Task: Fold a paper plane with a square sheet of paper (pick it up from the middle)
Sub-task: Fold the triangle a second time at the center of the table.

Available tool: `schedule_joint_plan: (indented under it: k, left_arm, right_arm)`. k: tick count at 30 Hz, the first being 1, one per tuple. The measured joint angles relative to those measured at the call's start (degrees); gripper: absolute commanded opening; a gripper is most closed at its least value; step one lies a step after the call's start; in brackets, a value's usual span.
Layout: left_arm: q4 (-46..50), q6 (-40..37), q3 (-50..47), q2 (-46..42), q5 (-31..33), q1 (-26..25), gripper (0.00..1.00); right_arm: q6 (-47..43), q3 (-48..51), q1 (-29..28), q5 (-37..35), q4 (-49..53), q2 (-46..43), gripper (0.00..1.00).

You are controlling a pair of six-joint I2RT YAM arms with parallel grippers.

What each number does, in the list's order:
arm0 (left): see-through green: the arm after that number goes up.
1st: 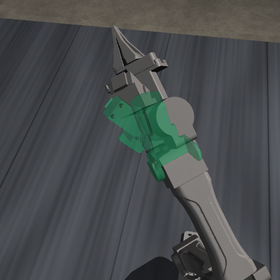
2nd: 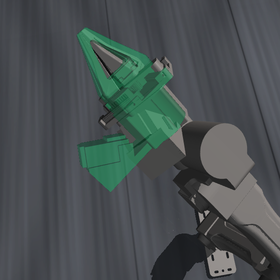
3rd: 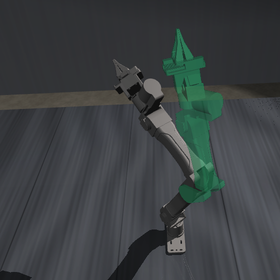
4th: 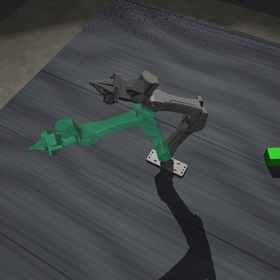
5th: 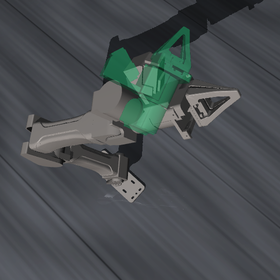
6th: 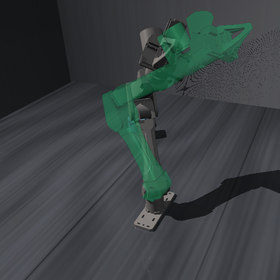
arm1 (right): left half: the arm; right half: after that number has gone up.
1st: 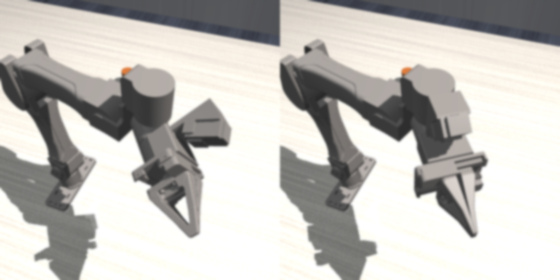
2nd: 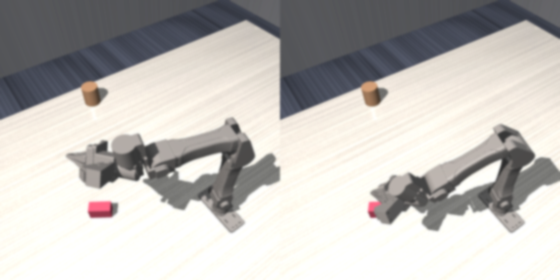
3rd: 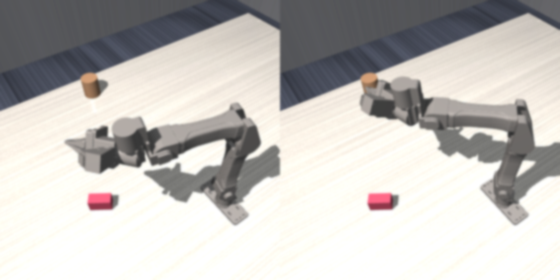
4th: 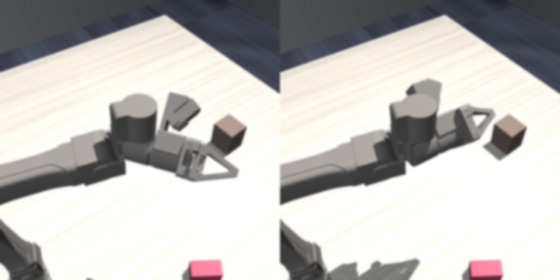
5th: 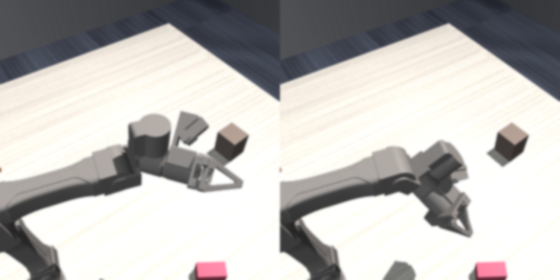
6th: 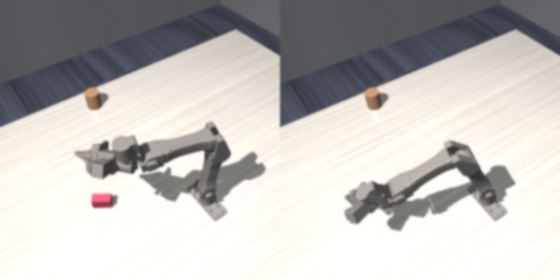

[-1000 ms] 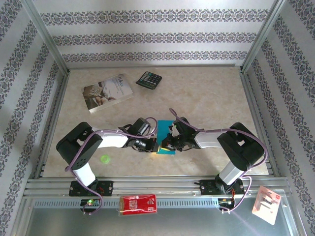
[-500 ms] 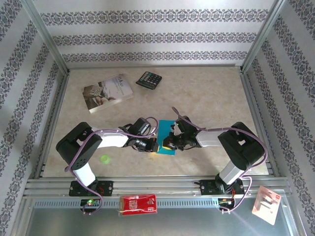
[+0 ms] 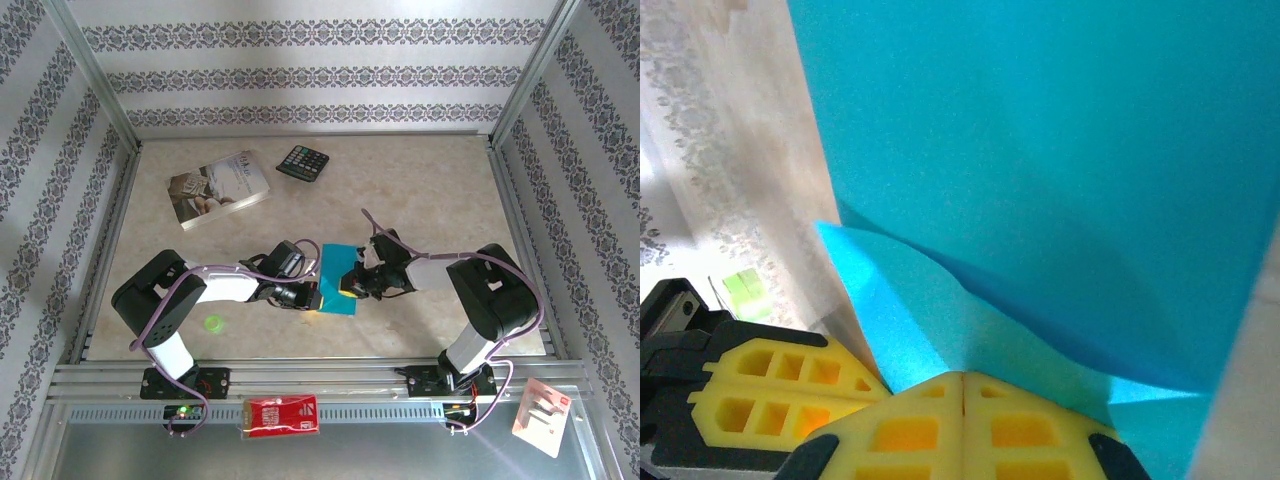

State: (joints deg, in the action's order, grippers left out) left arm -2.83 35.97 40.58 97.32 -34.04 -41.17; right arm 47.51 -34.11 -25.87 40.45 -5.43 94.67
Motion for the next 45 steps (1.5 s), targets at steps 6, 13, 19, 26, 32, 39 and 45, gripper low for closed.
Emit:
schedule_joint_plan:
  k: [6,13,19,26,32,39,45]
  left_arm:
    - [-0.17,0.00,-0.13,-0.07,0.02,0.00,0.00]
    - [-0.24,0.00,-0.24,-0.20,0.02,0.00,0.00]
    - [0.55,0.37,-0.09,-0.68,0.02,-0.09,0.00]
    - [2.47,4.98,-2.51,-4.37,1.68,-1.53,0.10]
    - [0.83,10.51,-6.27,-11.65,1.70,-2.23,0.25]
    - [-1.90,12.00,-1.53,-7.93,-0.31,2.56,0.06]
    - [-1.68,10.12,5.27,2.10,-1.81,4.24,0.00]
  right_arm:
    - [-2.19,-0.50,3.72,0.39,1.68,0.11,0.02]
    - [-4.09,-1.14,8.07,1.95,3.39,0.66,0.02]
    - [-5.20,-2.29,11.93,1.27,5.75,0.44,0.04]
    - [-8.31,-3.28,11.67,-2.58,10.69,-7.58,0.13]
    - [-11.56,-3.85,3.54,-7.48,15.17,-11.21,0.34]
    - [-13.40,-4.00,-5.09,-16.79,22.97,-17.42,0.48]
    - [-10.12,-2.47,-9.75,-20.11,23.91,-21.05,0.44]
